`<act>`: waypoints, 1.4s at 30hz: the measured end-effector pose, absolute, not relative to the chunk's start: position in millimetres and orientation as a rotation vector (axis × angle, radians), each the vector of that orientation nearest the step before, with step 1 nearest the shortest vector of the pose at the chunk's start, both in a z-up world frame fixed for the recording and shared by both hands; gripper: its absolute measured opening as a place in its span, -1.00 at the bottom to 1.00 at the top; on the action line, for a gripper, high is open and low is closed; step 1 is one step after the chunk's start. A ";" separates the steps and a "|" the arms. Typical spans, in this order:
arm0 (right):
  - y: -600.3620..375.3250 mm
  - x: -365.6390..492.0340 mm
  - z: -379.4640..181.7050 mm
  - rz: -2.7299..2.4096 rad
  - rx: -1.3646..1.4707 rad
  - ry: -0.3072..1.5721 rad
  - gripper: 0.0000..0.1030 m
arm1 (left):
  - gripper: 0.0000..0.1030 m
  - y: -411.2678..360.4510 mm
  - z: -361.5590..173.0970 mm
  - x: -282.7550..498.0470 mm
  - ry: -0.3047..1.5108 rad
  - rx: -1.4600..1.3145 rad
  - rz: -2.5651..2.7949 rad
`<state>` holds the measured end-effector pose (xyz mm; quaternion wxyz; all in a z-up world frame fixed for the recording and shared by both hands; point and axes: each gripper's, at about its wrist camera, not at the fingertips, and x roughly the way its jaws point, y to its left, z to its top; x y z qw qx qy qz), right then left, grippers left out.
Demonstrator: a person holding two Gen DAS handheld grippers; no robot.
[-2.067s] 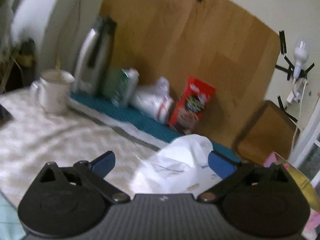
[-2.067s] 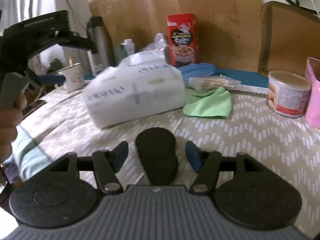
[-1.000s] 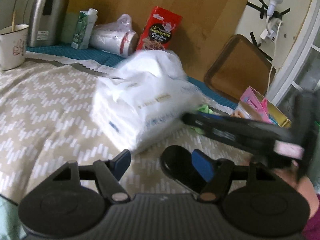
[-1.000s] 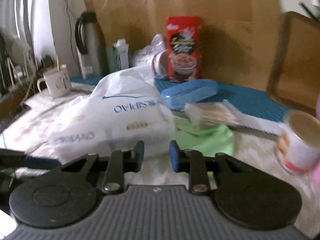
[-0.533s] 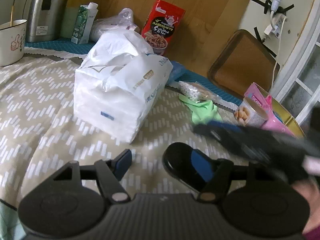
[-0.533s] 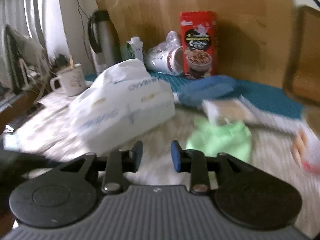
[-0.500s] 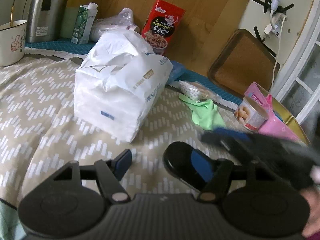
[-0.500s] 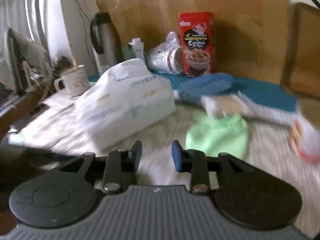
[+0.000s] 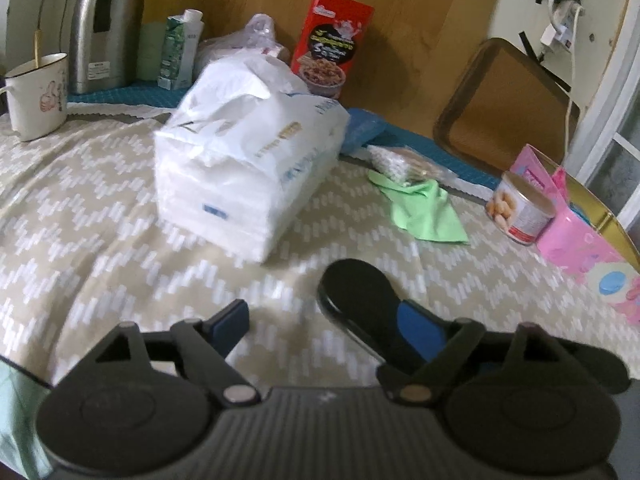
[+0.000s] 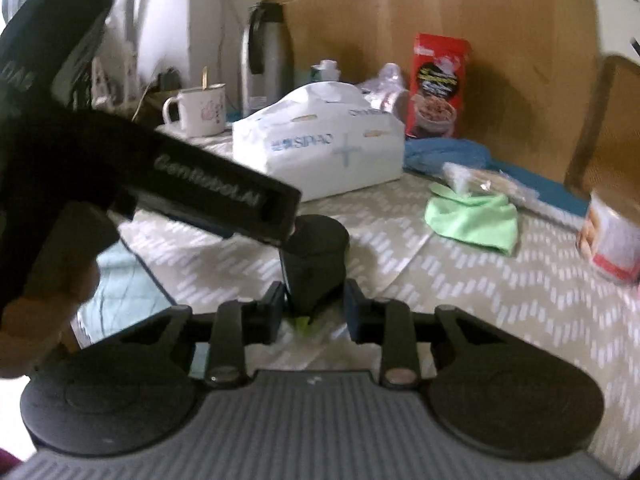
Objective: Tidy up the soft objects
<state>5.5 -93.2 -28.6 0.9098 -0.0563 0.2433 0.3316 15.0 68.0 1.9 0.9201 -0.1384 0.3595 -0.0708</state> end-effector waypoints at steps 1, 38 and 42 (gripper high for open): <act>-100.1 8.5 -28.7 0.691 -0.057 0.516 -0.34 | 0.64 65.0 2.6 15.0 0.744 -0.291 -0.161; -342.5 36.2 8.0 0.065 0.204 0.168 -0.47 | -0.43 -248.1 71.5 128.0 0.737 -0.139 -0.776; -361.8 57.7 4.1 -0.080 0.140 0.182 -0.45 | -0.27 -276.8 65.8 140.9 0.733 -0.075 -0.745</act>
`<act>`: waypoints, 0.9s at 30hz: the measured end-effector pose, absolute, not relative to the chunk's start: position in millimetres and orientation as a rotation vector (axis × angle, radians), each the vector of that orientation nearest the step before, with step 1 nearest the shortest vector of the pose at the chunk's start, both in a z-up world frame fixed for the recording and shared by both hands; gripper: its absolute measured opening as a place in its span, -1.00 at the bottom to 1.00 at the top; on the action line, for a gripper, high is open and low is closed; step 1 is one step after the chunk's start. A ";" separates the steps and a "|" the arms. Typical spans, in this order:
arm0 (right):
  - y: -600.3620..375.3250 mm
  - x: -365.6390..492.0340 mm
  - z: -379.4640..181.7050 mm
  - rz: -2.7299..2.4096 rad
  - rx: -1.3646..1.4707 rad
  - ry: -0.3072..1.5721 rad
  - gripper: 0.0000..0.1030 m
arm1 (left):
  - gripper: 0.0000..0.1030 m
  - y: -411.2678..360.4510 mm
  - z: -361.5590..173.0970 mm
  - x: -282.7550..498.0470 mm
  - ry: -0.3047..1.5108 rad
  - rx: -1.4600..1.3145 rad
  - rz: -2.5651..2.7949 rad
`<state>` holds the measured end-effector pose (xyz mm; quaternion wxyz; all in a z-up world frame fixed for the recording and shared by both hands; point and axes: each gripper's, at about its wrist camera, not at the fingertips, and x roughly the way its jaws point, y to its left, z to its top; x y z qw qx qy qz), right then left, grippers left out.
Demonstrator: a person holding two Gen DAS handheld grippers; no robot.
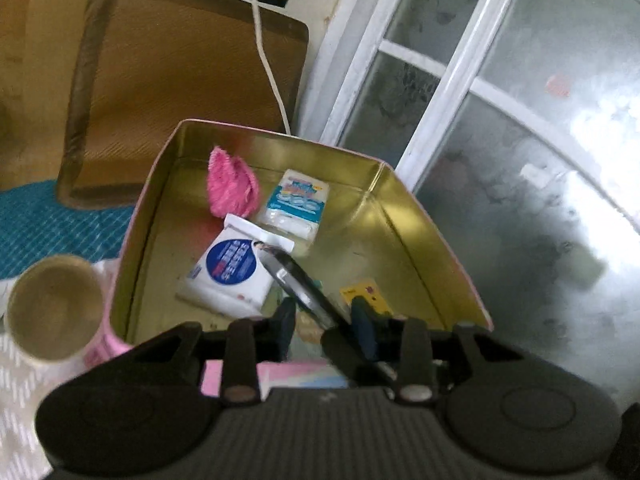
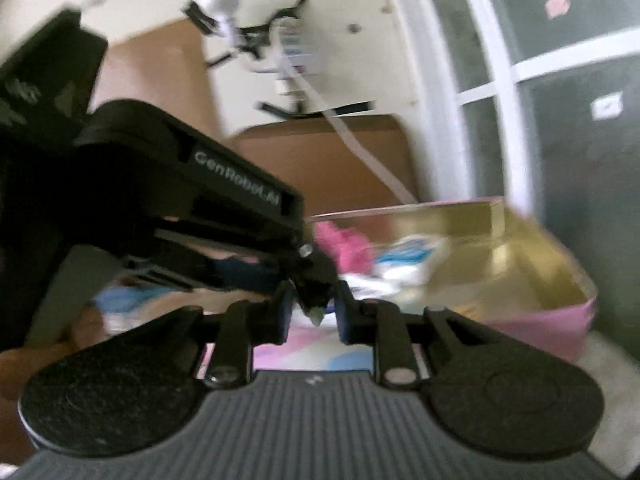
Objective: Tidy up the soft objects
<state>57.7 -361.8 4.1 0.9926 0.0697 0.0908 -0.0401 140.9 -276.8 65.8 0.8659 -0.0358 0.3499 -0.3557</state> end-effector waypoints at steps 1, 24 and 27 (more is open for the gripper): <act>-367.0 61.4 1.0 -0.116 0.136 0.190 -0.33 | -0.24 -280.9 64.2 139.2 0.718 -0.053 -0.731; -179.1 125.1 40.0 0.491 0.157 0.371 0.25 | 0.50 30.0 -0.3 81.6 0.494 -0.082 -0.155; -120.6 192.9 32.8 0.468 0.171 0.515 0.27 | 0.51 36.8 -10.5 72.1 0.439 -0.032 -0.163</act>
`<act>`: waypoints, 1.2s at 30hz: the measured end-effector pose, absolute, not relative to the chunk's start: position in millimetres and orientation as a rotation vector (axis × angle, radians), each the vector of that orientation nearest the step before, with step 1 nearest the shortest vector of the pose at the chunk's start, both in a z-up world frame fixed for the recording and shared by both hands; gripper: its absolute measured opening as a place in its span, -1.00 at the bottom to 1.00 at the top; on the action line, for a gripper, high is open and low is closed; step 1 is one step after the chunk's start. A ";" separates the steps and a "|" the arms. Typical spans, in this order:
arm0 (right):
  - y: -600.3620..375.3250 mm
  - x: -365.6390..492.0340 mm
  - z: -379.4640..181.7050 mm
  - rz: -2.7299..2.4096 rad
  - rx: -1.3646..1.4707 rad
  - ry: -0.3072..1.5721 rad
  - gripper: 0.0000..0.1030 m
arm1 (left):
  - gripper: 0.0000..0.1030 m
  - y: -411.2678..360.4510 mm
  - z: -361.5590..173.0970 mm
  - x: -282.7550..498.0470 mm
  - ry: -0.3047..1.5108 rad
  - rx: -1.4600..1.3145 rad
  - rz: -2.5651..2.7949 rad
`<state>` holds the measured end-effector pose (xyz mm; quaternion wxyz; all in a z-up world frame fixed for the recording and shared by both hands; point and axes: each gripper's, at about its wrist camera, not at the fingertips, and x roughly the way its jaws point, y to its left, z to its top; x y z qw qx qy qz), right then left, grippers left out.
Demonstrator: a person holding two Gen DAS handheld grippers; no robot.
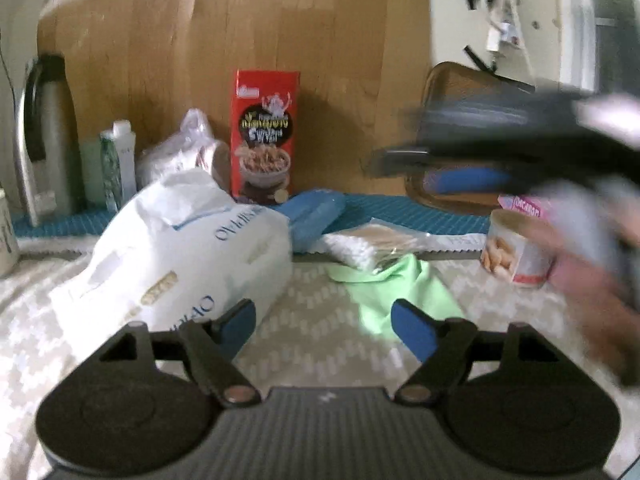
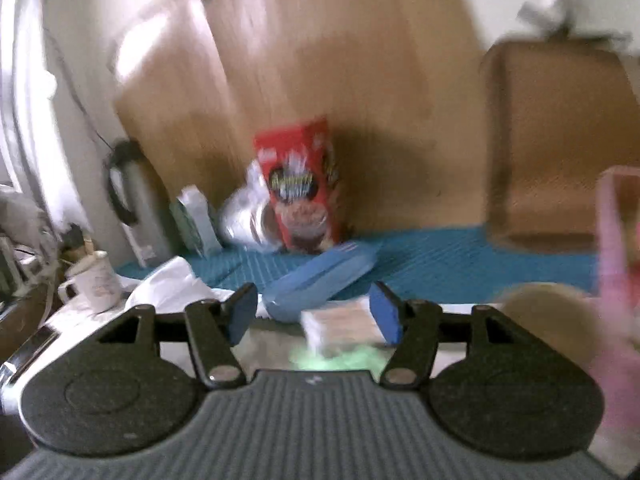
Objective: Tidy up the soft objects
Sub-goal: 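Reach for and grasp the blue plastic case with the right gripper, then carry the blue case with the right gripper toward the left gripper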
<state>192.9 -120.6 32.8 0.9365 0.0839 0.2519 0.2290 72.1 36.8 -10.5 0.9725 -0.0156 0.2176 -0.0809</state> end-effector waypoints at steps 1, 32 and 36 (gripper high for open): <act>-105.1 214.6 29.6 0.454 0.177 0.562 0.27 | 0.51 36.6 -11.5 66.8 0.415 -0.027 -0.183; -161.3 214.8 29.6 0.282 0.011 0.656 -0.23 | 0.86 50.2 -5.7 38.9 0.219 -0.126 -0.196; -172.3 181.0 26.4 0.296 -0.072 0.604 -0.23 | 0.87 47.6 -5.5 40.4 0.234 -0.113 -0.187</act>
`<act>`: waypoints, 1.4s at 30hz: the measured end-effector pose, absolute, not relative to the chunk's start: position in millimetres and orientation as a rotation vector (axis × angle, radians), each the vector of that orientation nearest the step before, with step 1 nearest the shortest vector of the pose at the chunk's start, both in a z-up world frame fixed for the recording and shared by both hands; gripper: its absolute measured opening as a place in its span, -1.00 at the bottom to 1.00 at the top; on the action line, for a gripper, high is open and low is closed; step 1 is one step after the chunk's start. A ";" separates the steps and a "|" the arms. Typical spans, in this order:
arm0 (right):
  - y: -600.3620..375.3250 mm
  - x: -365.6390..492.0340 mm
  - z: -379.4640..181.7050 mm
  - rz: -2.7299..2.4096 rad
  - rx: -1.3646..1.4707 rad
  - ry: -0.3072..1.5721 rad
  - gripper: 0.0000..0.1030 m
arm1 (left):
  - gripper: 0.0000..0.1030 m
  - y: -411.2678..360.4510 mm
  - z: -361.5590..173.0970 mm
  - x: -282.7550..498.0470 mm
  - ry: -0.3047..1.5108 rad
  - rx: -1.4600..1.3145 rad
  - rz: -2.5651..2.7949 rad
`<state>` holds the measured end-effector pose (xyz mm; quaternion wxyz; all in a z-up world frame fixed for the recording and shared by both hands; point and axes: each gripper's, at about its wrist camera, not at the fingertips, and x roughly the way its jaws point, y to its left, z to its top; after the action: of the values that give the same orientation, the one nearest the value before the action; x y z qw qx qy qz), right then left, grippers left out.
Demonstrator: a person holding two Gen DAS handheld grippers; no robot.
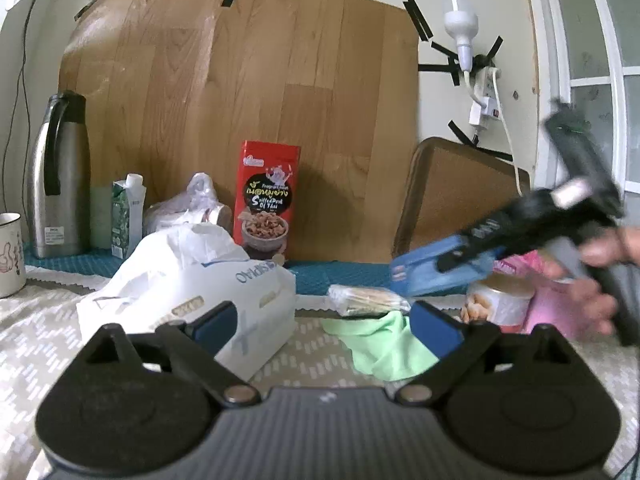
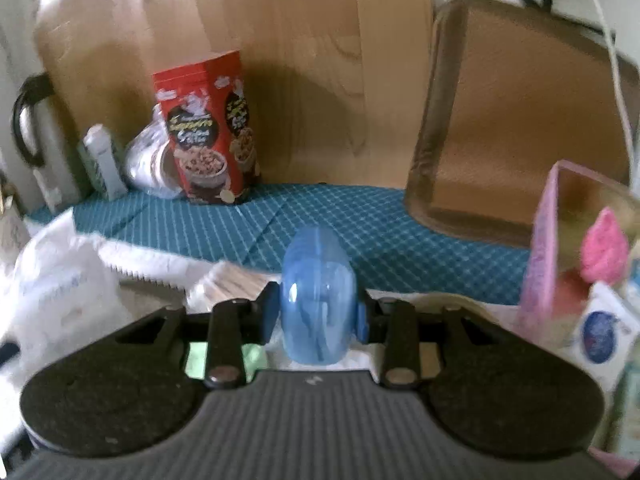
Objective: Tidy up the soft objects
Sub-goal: 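Carry the blue case with the right gripper toward the left gripper, then grasp the blue case with the left gripper while the right gripper releases it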
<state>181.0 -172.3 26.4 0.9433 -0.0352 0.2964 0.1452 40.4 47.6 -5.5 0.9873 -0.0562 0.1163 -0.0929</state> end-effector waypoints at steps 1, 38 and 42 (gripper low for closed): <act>-174.7 172.8 23.5 0.293 -0.099 0.594 -0.23 | 0.87 47.8 -5.4 41.4 0.240 -0.115 -0.187; -324.9 -15.0 -54.1 0.125 0.113 0.400 0.35 | 0.99 -150.7 20.7 97.2 0.533 0.014 -0.640; -324.6 -8.9 -61.0 0.144 0.092 0.404 0.35 | 0.99 -174.8 9.4 111.9 0.594 0.019 -0.689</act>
<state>-8.9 -324.6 -61.0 0.9760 0.0456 0.2005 0.0715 111.9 -174.8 9.4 0.8983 0.0091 0.2869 -0.3326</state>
